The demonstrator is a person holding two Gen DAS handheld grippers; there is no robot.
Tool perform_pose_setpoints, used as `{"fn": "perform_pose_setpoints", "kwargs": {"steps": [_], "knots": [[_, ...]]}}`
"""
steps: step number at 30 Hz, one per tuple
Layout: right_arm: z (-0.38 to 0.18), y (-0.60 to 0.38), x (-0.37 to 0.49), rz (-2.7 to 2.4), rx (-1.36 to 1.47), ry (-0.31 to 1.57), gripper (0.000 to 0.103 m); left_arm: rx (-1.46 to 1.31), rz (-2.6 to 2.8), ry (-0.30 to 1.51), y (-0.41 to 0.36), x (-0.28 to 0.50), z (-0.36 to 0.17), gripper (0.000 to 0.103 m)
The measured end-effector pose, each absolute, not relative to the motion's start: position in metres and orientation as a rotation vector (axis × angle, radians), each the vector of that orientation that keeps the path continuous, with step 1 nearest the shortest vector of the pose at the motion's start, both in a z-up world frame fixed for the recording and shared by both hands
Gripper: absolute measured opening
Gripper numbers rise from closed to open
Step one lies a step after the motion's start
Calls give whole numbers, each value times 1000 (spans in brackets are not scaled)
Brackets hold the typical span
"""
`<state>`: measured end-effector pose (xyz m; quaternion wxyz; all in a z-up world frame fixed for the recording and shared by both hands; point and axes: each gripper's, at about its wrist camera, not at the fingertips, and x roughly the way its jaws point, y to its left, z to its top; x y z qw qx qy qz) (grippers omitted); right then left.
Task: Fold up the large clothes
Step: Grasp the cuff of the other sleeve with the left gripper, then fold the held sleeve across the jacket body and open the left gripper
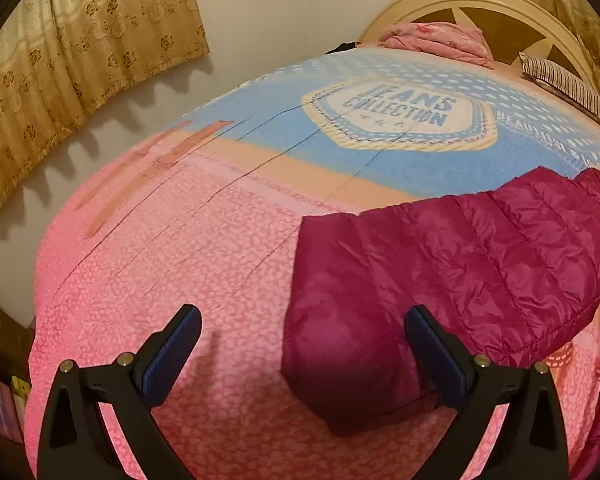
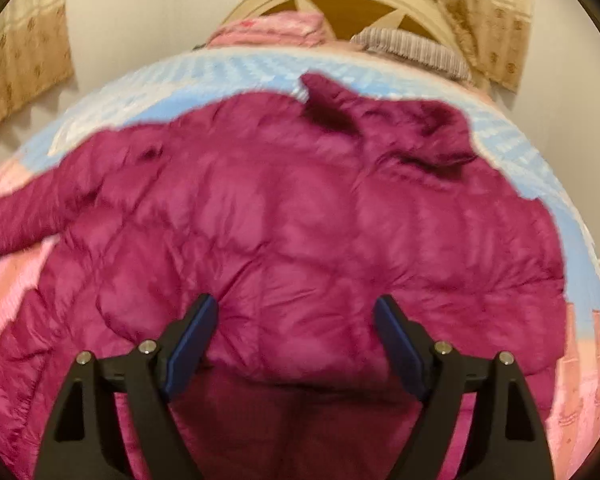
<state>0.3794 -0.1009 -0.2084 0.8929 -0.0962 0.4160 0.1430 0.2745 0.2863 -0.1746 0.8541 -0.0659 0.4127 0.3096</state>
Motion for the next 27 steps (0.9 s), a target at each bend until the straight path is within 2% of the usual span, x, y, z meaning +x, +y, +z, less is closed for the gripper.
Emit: {"fn": "perform_pose_setpoints", "kwargs": {"steps": [14,16,17,18,22,23,27], "knots": [[-221,-102,374,272,-202,837,88,-195,544,876,277,293,-177,102],[-221,-102,373,269,-201,838,88,-195,526,880,276,294,-176,98],[-221,-102,373,269,-202,837,88,-199,517,887,276,295,-177,80],[-221,-102,373,268,-202,837,88,-209,502,901,277,296,-179,54],[-220,-103,371,260,-208,830,90,-232,479,898,278,292,-178,31],[-220,-103,371,255,-209,828,91,-233,479,885,277,289,-174,21],[-221,-103,370,249,-213,827,92,-194,486,781,266,276,-143,13]]}}
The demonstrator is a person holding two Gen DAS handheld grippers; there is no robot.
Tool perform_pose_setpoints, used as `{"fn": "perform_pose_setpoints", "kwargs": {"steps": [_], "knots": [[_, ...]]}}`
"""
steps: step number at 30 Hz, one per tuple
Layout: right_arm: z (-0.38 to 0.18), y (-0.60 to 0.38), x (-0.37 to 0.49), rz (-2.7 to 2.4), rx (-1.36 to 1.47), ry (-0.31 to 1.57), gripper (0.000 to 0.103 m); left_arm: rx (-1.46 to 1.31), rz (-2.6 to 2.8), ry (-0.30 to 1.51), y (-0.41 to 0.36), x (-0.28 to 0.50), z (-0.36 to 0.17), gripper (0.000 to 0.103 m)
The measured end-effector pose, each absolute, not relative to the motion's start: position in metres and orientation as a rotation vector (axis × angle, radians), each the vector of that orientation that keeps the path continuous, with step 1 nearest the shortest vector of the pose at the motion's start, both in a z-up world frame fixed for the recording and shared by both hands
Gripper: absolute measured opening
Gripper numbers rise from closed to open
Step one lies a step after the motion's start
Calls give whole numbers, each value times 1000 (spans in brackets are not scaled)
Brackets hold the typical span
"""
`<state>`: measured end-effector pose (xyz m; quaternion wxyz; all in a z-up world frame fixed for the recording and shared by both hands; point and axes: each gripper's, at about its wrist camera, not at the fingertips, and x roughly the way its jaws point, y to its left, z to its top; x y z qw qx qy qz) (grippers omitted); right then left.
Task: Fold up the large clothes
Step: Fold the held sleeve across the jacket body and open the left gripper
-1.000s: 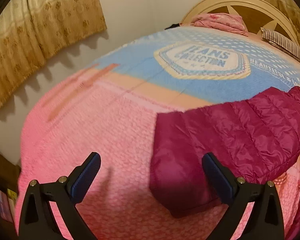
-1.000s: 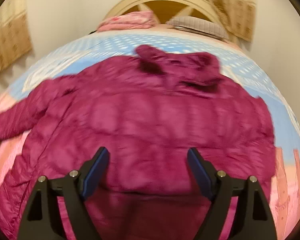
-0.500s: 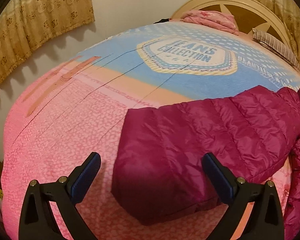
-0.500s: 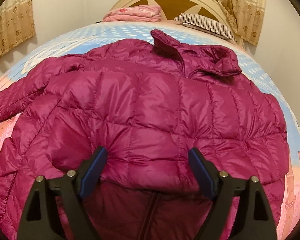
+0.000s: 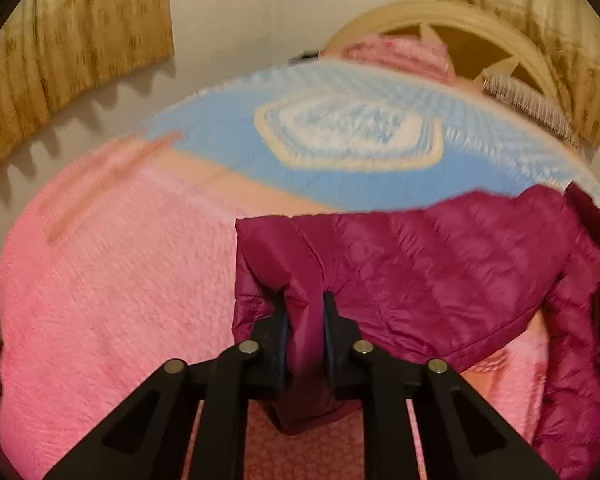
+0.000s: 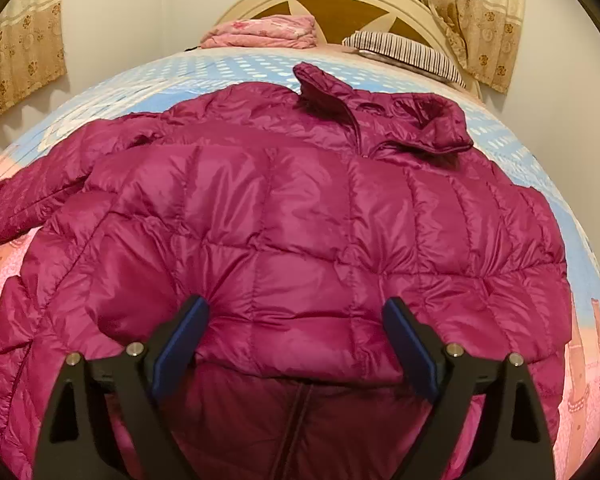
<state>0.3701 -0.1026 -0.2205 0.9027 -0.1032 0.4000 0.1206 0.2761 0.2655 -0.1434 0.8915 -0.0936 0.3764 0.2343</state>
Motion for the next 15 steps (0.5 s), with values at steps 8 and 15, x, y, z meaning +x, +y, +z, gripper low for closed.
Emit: {"fn": "perform_pose_setpoints", "kwargs": {"steps": [8,15], "knots": [[-201,-124,370,283,-123,831,92,-26,371,608,202,266,-63,12],[-170,-148,360,273,-145,783,92,48,294,516,130,278,-17,11]]}}
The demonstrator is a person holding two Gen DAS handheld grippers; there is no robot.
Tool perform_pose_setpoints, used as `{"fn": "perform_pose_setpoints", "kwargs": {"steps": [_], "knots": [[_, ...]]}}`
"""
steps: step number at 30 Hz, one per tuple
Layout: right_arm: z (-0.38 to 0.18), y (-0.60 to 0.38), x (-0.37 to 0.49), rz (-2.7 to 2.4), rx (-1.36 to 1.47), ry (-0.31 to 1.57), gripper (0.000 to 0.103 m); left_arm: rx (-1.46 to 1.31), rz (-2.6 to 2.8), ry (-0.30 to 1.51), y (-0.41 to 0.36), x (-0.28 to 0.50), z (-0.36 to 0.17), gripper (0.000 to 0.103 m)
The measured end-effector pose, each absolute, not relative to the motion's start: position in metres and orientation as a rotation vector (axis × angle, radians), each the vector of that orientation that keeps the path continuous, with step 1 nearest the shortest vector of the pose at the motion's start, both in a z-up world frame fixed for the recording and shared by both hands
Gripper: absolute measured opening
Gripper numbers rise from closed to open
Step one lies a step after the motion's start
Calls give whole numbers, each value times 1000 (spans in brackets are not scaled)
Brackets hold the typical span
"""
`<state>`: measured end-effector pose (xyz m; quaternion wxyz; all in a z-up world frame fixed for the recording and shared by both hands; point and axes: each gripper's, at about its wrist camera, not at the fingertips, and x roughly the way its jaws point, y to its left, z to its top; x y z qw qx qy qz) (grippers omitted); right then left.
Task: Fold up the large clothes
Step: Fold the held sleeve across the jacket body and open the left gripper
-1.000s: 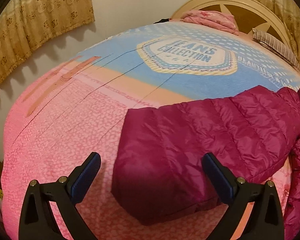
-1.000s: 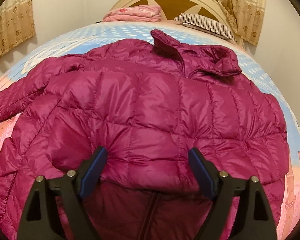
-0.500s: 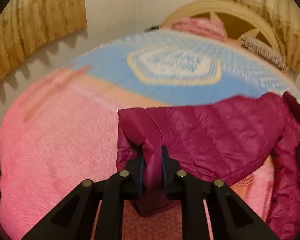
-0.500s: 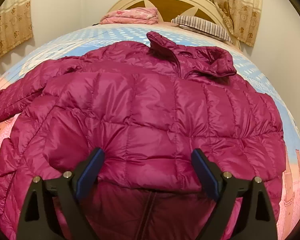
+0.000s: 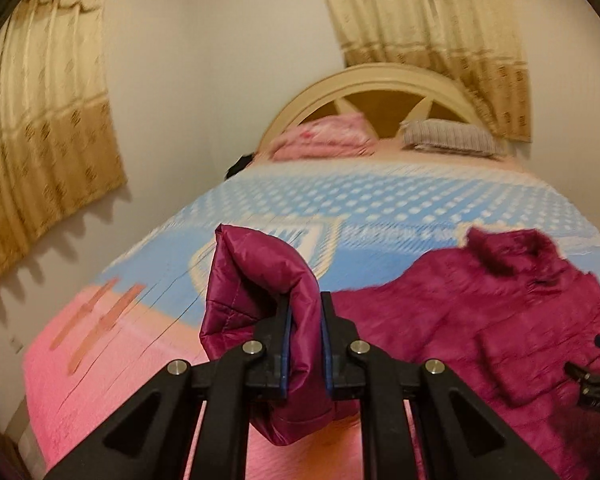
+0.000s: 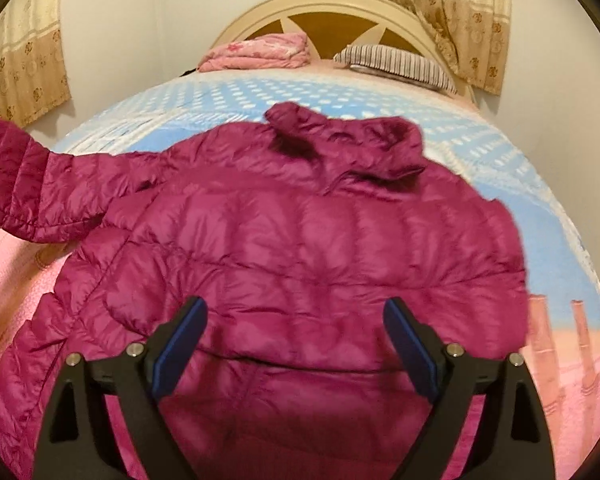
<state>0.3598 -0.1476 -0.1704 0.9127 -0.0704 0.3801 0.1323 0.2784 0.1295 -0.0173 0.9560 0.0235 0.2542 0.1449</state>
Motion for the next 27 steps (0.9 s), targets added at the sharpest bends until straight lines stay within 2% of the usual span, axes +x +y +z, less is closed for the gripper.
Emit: {"fn": "perform_pose_setpoints", "kwargs": {"steps": [5,15,22,27], "knots": [[-168,-177,352,254,-103,788,92,88,155,488,55,294,-5,11],[-179,-223,332,215,-49,789,92,173,-76,513,-90,315,-29,11],[-199,-248,332,198,26,831,92,245,-96,558,-131,327,-48,13],[-208,-253,336,197,71,862,92,245,-127,550,-133,327,-57,14]]}}
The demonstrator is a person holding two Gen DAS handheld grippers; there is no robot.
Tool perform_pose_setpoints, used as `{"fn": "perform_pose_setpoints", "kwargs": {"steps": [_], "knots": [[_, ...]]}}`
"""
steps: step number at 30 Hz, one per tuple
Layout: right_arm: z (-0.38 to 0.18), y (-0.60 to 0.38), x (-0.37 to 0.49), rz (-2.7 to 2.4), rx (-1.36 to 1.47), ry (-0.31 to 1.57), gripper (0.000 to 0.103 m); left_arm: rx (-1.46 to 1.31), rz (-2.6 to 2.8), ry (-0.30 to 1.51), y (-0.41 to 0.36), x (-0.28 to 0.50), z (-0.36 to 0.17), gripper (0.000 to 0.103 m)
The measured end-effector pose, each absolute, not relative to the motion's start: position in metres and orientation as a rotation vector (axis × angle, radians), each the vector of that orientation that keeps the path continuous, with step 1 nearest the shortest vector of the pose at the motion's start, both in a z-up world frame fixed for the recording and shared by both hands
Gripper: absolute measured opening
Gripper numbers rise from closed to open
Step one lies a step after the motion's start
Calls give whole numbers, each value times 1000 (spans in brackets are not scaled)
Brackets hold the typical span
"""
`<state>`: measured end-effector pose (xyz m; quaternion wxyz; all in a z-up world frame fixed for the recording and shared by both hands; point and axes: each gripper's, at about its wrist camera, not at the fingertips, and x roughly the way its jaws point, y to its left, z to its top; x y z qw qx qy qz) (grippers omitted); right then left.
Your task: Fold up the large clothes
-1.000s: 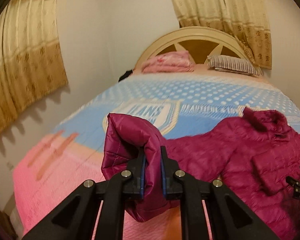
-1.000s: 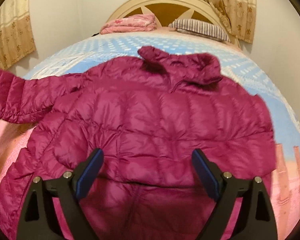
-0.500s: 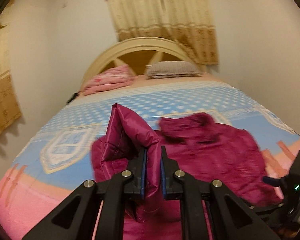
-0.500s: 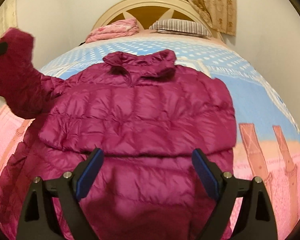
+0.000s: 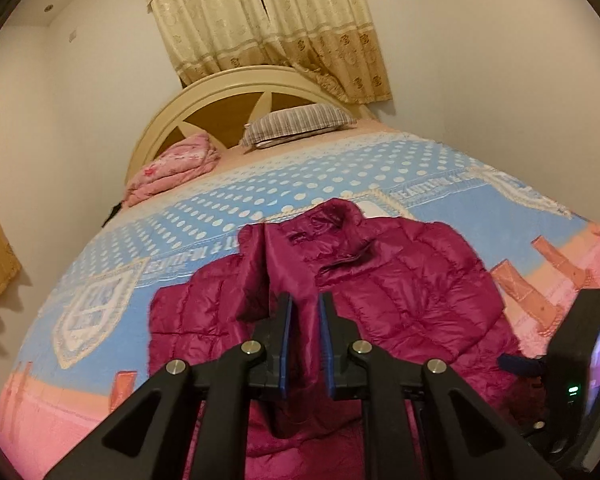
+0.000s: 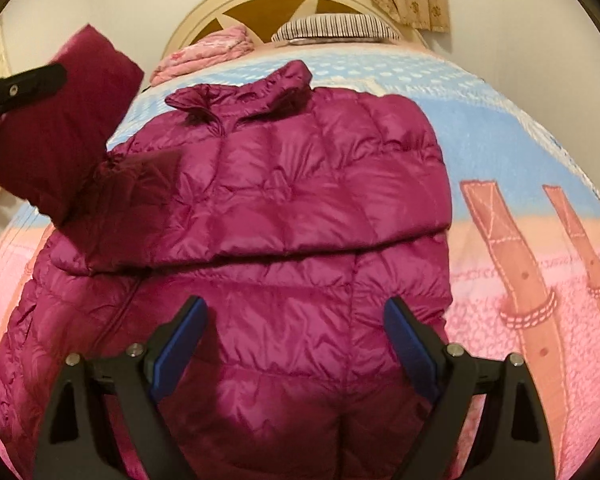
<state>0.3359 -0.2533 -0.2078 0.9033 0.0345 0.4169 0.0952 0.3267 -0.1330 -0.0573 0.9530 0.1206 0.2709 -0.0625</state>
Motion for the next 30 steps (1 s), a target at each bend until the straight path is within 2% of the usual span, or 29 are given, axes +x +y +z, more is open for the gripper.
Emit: {"fn": "perform_pose_setpoints", "kwargs": {"steps": [7,8,9,11,19,23,28,30], "knots": [[-216,-237,338,176,-14,897,97,164,-243,544,-130,317,-46,17],[-217,-236,339,174,-19,898,97,154,-244,547,-128,316,-44,27],[-217,-238,338,175,-17,899,97,140,-242,548,-126,316,-43,50],[-217,-240,337,176,-12,899,97,101,-247,543,-118,316,-41,80],[-215,-243,336,195,15,890,97,79,-153,565,-66,322,-50,81],[-182,-264,331,254,245,860,97,32,-48,611,-14,336,-67,81],[-154,-231,354,327,216,858,97,-10,63,710,31,350,-91,81],[-163,-218,370,330,210,903,91,21,84,718,38,347,-98,81]]}}
